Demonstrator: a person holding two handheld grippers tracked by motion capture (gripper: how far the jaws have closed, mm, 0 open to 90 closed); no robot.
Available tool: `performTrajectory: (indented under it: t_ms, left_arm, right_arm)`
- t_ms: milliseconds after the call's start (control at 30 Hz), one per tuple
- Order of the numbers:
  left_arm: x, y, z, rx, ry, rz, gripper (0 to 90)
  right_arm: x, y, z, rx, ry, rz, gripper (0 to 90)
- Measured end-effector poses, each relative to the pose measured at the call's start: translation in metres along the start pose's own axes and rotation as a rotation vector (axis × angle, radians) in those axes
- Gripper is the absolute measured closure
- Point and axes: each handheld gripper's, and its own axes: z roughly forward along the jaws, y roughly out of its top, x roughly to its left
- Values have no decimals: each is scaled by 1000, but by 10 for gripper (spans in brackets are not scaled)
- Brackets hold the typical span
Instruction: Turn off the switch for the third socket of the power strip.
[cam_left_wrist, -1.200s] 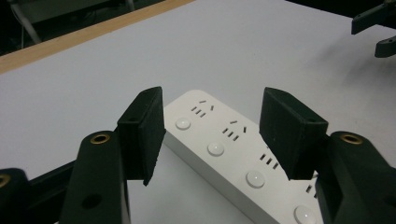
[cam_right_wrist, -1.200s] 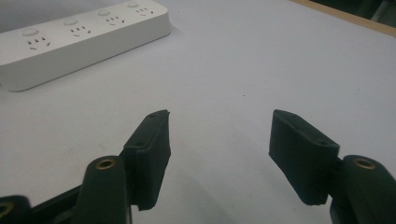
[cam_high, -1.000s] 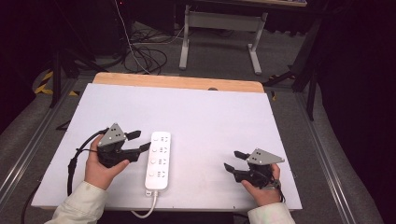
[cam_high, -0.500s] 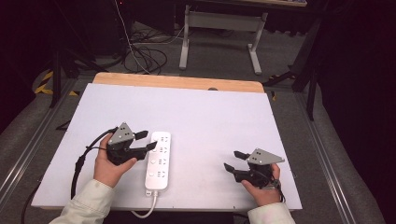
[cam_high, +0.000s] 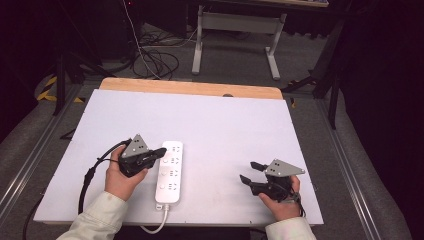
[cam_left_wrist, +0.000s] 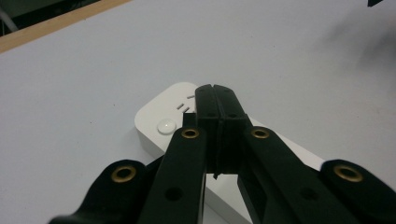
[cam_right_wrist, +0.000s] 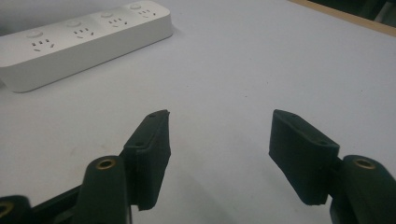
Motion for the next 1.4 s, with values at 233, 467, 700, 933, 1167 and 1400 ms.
performTrajectory:
  t_ms: [233,467,700,933,1167,1400]
  left_arm:
    - [3,-2,4,41,-29,-53,899]
    - [7,-5,9,75,-48,-147,899]
    - [6,-9,15,78,-46,-151,899]
    - [6,-12,18,97,-34,-148,900]
    - [6,-14,21,108,-26,-157,899]
    - [4,-14,22,109,-3,-132,900]
  right_arm:
    - [0,0,0,0,3,0,386]
    - [0,0,0,-1,11,-1,386]
    - [0,0,1,-1,15,0,386]
    - [0,0,1,0,16,-1,386]
    - [0,0,1,0,19,-1,386]
    - [0,-1,1,0,21,0,386]
